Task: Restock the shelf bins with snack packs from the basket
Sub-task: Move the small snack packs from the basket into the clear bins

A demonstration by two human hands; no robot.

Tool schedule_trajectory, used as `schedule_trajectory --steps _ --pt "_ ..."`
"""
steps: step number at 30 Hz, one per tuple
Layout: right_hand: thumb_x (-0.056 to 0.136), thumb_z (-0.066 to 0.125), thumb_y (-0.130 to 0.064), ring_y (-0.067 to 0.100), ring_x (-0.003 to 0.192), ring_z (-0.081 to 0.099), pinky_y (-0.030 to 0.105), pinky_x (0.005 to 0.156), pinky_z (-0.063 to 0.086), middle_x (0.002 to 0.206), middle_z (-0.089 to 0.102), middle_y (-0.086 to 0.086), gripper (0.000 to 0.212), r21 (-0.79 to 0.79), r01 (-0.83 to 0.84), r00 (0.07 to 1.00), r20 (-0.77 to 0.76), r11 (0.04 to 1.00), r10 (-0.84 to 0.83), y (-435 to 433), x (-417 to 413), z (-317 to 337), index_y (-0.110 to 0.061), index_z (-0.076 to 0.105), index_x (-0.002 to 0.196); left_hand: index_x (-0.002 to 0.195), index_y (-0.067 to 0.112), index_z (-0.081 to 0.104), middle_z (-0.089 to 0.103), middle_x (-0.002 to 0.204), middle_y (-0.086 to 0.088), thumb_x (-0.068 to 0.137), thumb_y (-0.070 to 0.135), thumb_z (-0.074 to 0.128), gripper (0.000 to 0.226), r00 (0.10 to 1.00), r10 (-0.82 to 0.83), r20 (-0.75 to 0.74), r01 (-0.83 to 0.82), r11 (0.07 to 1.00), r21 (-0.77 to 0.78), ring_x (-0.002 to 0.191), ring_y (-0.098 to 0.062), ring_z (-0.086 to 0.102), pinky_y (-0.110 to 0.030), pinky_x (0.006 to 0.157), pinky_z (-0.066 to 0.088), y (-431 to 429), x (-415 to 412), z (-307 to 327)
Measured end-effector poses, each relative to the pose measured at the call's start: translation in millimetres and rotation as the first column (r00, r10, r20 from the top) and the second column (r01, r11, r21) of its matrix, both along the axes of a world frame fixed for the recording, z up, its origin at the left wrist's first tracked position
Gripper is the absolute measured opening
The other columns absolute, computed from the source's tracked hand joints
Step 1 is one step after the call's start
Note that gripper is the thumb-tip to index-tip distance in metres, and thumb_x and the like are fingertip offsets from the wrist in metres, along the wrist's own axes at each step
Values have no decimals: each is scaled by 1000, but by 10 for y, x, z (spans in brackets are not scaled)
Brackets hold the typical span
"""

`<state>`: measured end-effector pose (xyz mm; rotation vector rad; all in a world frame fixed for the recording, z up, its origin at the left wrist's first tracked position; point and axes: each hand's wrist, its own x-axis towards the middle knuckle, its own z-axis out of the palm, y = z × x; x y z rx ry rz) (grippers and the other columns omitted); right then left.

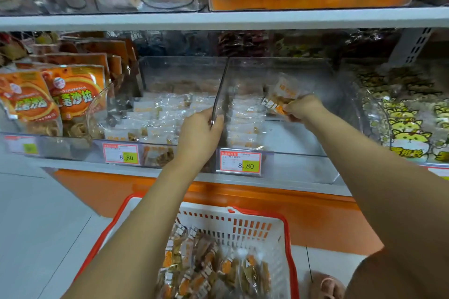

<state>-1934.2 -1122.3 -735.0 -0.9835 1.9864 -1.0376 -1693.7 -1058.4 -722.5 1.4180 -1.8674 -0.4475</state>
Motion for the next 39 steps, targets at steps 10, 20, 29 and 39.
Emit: schedule_trajectory --steps 10,20,29,39 --pt "90 56 2 18 68 53 15 49 49 98 52 13 22 100 -37 996 -76 994 45 -62 -239 -92 -10 53 108 81 19 56 50 56 3 98 22 47 19 999 -33 -8 33 999 -14 53 -6 47 -10 50 35 -29 31 -53" --pt "90 62 -14 26 94 60 34 90 50 106 62 19 18 144 -13 948 -312 989 58 -233 -146 -104 -8 53 75 81 18 53 47 55 6 99 22 45 20 999 -30 26 31 997 -70 52 -5 46 -9 51 35 -50 28 -99" --pt "81 71 -44 25 83 61 42 92 53 92 62 12 37 86 -68 997 -29 994 70 -178 -30 -93 -14 52 73 80 18 51 46 57 6 100 23 44 21 998 0 60 4 999 -53 55 -5 45 -10 50 34 -41 9 -89" --pt "86 69 -30 26 88 57 39 88 55 96 55 11 28 160 -73 976 -192 984 104 97 -29 71 -9 52 76 76 14 50 44 56 3 99 20 44 24 999 -7 46 7 1000 -11 53 -7 42 -11 46 32 -1 2 -43"
